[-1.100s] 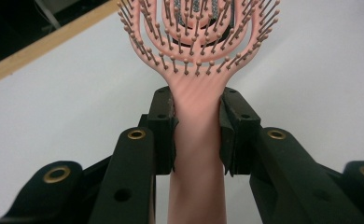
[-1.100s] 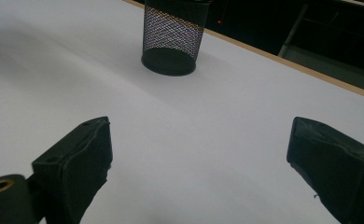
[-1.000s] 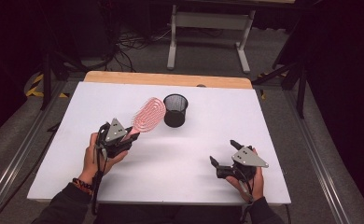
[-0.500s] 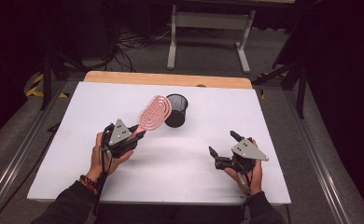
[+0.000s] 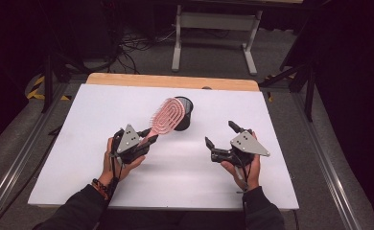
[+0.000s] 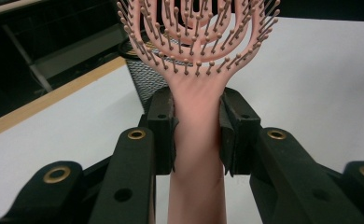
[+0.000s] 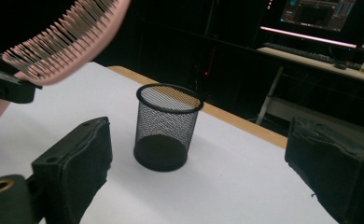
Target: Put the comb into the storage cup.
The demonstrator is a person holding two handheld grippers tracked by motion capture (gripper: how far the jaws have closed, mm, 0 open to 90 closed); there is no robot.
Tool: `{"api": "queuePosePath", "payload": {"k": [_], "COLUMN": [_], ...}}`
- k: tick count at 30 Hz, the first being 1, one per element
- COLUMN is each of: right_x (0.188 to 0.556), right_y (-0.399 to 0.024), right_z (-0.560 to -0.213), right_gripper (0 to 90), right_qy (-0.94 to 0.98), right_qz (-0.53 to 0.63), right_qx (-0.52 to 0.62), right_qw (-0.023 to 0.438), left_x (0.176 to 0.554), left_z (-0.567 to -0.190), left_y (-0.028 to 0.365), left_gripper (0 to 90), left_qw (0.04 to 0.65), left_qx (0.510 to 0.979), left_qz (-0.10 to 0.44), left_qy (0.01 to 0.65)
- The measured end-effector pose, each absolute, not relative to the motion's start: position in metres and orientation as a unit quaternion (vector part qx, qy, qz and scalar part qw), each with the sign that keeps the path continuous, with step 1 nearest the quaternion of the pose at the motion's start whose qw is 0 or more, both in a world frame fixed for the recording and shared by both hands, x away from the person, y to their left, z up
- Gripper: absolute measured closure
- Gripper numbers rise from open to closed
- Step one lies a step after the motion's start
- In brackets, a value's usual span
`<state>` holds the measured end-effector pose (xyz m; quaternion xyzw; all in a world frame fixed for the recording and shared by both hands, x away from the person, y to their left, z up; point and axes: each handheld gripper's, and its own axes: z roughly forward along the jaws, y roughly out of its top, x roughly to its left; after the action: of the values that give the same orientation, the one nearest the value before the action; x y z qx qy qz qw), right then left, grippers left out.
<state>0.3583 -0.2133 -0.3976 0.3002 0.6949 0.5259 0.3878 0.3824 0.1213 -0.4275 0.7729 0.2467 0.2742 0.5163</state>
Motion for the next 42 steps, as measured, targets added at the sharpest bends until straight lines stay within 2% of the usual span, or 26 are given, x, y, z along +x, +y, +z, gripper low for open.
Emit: {"api": "queuePosePath", "payload": {"k": [19, 30, 33, 37, 42], "right_x": [0.366, 0.366, 0.369, 0.374, 0.378], "right_y": [-0.164, -0.150, -0.151, -0.155, -0.160], "right_z": [-0.388, -0.388, -0.387, -0.387, -0.388], "right_gripper": [5.8, 6.0, 6.9, 11.3, 30.7], "right_qy": [0.709, 0.707, 0.697, 0.676, 0.656], "right_qz": [0.583, 0.596, 0.610, 0.632, 0.647], "right_qx": [0.270, 0.268, 0.281, 0.306, 0.329], "right_qw": [0.291, 0.271, 0.250, 0.221, 0.208], "left_x": [0.379, 0.373, 0.372, 0.370, 0.370], "left_z": [-0.431, -0.437, -0.439, -0.443, -0.445], "left_y": [0.097, 0.081, 0.080, 0.073, 0.070], "left_gripper": [69.3, 69.3, 69.3, 69.3, 69.3], "left_qw": [0.530, 0.538, 0.538, 0.540, 0.537], "left_qx": [0.770, 0.766, 0.767, 0.766, 0.768], "left_qz": [0.277, 0.281, 0.280, 0.279, 0.278], "left_qy": [0.223, 0.212, 0.210, 0.209, 0.211]}}
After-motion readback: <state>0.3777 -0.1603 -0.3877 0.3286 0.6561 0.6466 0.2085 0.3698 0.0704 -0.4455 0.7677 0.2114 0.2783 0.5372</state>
